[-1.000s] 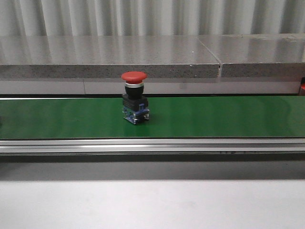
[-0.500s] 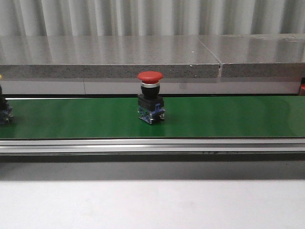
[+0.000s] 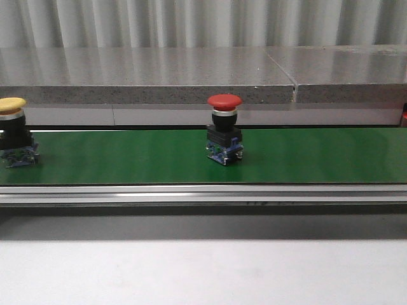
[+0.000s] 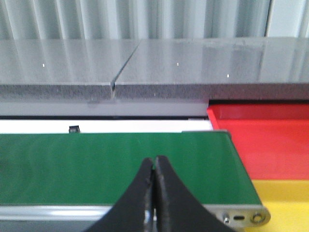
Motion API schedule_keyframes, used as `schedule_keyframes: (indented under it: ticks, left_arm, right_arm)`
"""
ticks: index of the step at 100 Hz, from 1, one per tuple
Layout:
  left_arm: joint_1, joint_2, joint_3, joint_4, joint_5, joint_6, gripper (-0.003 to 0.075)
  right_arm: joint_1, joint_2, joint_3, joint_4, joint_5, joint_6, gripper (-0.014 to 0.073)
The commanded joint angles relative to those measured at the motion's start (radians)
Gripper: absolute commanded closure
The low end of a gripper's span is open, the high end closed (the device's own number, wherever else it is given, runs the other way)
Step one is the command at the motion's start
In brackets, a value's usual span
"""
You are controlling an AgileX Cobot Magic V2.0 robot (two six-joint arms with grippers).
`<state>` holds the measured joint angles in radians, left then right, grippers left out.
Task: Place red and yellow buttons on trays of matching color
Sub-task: 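Set the yellow button on the green belt and open the left gripper, then lower the right gripper onto the red button on the belt and grasp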
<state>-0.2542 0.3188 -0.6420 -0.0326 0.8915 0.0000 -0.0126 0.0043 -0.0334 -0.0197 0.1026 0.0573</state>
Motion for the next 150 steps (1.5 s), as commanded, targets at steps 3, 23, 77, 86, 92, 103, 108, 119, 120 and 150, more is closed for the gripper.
schedule_keyframes:
  ticks: [3, 23, 77, 86, 92, 103, 108, 119, 120, 150]
  left_arm:
    - [-0.008, 0.010, -0.026, -0.013, -0.066, 0.000, 0.0741]
    - [-0.008, 0.010, -0.026, -0.013, -0.066, 0.000, 0.0741]
    - [-0.008, 0.010, -0.026, -0.013, -0.066, 0.000, 0.0741]
    - [-0.008, 0.010, -0.026, -0.013, -0.066, 0.000, 0.0741]
    - [-0.008, 0.010, -0.026, -0.013, -0.066, 0.000, 0.0741]
    - [-0.008, 0.010, -0.026, -0.013, -0.066, 0.000, 0.0741]
    - [-0.008, 0.010, -0.026, -0.013, -0.066, 0.000, 0.0741]
    - [-0.008, 0.010, -0.026, -0.013, -0.066, 0.000, 0.0741]
    - [-0.008, 0.010, -0.026, -0.013, -0.066, 0.000, 0.0741]
    - [-0.008, 0.010, -0.026, -0.013, -0.066, 0.000, 0.0741]
  right_arm:
    - [0.003, 0.077, -0.104, -0.005, -0.015, -0.002, 0.0681]
    - [0.003, 0.307, -0.286, -0.005, 0.126, -0.003, 0.0681]
    - [0.026, 0.812, -0.729, -0.002, 0.382, -0.057, 0.0613]
    - [0.066, 0.874, -0.791, 0.005, 0.445, -0.057, 0.0504]
    - [0.096, 0.909, -0.826, 0.005, 0.477, -0.057, 0.0427]
    - [0.143, 0.970, -0.891, 0.008, 0.520, -0.057, 0.0250]
    - [0.163, 0.993, -0.916, 0.009, 0.536, -0.057, 0.0165]
    - [0.199, 1.046, -0.975, 0.020, 0.589, -0.057, 0.0019]
    - [0.203, 1.049, -0.978, 0.020, 0.599, -0.057, 0.0015]
    - [0.279, 1.222, -1.145, 0.057, 0.821, -0.087, 0.0001]
